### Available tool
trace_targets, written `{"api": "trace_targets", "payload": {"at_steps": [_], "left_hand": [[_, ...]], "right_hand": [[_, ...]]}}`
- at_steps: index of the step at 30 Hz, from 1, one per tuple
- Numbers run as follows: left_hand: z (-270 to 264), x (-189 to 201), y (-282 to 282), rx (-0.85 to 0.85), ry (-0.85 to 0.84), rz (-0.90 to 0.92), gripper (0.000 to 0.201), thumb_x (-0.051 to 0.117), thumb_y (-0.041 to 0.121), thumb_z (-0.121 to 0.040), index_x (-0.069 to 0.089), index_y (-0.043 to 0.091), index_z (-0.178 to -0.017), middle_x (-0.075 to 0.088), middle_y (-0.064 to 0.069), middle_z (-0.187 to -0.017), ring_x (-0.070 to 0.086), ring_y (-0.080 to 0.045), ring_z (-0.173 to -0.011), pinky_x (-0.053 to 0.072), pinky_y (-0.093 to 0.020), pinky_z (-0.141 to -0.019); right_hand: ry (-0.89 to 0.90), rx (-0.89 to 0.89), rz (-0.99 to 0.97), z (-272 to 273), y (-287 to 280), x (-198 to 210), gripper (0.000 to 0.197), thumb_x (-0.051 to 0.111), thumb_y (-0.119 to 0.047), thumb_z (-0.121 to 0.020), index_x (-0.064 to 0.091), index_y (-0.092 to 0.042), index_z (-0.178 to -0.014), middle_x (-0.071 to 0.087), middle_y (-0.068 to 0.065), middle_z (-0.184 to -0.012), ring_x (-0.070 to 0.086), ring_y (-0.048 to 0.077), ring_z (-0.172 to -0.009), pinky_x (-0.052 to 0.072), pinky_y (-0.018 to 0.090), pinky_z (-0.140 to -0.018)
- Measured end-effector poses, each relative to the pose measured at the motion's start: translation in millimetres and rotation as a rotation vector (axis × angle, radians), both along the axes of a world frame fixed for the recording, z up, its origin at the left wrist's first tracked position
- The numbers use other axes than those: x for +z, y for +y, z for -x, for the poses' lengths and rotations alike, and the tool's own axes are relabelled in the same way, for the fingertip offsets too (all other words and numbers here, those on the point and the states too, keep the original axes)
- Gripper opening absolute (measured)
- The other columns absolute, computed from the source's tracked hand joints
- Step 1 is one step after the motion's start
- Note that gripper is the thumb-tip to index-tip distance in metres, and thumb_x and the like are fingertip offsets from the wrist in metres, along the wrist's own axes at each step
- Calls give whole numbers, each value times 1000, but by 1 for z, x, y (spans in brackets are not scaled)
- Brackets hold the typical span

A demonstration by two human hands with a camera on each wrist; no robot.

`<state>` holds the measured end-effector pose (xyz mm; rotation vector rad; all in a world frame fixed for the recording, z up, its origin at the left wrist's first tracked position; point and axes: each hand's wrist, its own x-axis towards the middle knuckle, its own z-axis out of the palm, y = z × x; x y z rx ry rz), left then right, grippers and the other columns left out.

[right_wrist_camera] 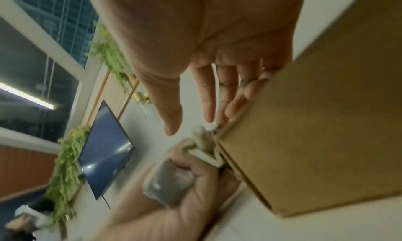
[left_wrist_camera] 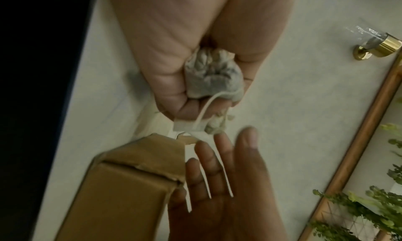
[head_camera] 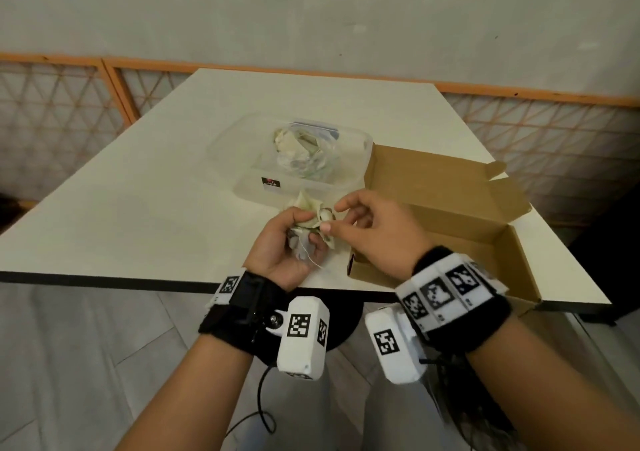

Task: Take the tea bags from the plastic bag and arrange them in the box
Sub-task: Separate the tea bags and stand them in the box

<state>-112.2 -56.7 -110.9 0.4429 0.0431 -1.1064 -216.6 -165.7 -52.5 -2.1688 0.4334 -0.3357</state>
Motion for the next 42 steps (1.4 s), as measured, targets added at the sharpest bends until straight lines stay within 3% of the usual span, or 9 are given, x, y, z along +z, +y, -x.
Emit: {"api": "trace_targets", "payload": {"at_steps": [4, 8, 13, 20, 23, 28, 32, 36, 42], "left_hand": [[-1, 0, 2, -41, 17, -1, 45, 69, 2, -69, 56, -1, -112, 52, -16, -132, 53, -12, -85, 46, -16, -44], [1, 2, 0, -17, 20, -4, 19, 54, 10, -80, 64, 1, -93, 65, -16, -96, 54, -15, -81, 43, -16, -38], [-1, 0, -3, -7, 33, -15, 22, 54, 12, -81, 59, 3, -100, 62, -10, -92, 65, -18, -75, 43, -14, -41], [0, -2, -3, -42, -144, 67, 45, 84, 25, -66, 65, 9, -104, 59, -4, -81, 49, -5, -53, 35, -11, -36], [2, -5, -7, 14, -222, -20, 18, 75, 18, -72, 71, 9, -86, 58, -7, -80, 48, -6, -51, 34, -11, -40], [1, -4, -9, 8, -224, -90, 8, 57, 10, -81, 52, 15, -77, 47, 3, -56, 42, -2, -38, 24, -9, -39], [2, -3, -15, 36, -232, -115, 10, 61, 10, -77, 52, 11, -75, 48, 1, -56, 47, -2, -41, 35, -10, -34], [0, -6, -25, 77, -228, -160, 9, 63, 8, -76, 54, 9, -76, 52, -2, -55, 52, -6, -45, 49, -19, -47], [-5, -4, -39, 68, -141, -184, 13, 54, 13, -92, 58, 4, -84, 62, -8, -69, 64, -14, -59, 56, -25, -56]], "right_hand": [[-29, -45, 15, -12, -2, -11, 15, 75, -26, -76, 65, -23, -86, 57, -9, -72, 47, 2, -59, 40, 10, -57], [-134, -97, -297, -13, -14, -13, 6, 69, -14, -81, 70, -20, -80, 68, 1, -83, 59, 11, -80, 48, 24, -82], [-268, -157, -548, -13, -22, -11, 10, 63, -7, -84, 67, -13, -78, 65, -6, -64, 53, 2, -55, 41, 15, -55], [-222, -151, -502, -17, -20, -13, 10, 61, -6, -86, 65, -11, -77, 62, 0, -67, 52, 0, -47, 39, 12, -49], [-198, -175, -448, -19, -18, -16, 12, 59, -7, -87, 63, -12, -77, 63, -3, -65, 53, -2, -47, 40, 14, -51], [-114, -62, -412, -16, -17, -8, 10, 56, -3, -88, 58, -13, -89, 68, 6, -80, 63, 11, -66, 51, 20, -62], [-144, -36, -184, -11, -15, -11, 28, 55, -6, -84, 53, -33, -92, 64, -2, -96, 65, 21, -93, 53, 37, -84], [-190, 54, -312, -6, -7, -13, 35, 52, 7, -84, 50, -27, -93, 57, -2, -108, 59, 14, -106, 49, 20, -87], [-150, 173, -361, -7, -2, -13, 55, 48, 23, -72, 47, -28, -94, 53, 5, -115, 51, 11, -117, 43, 18, -97]]}}
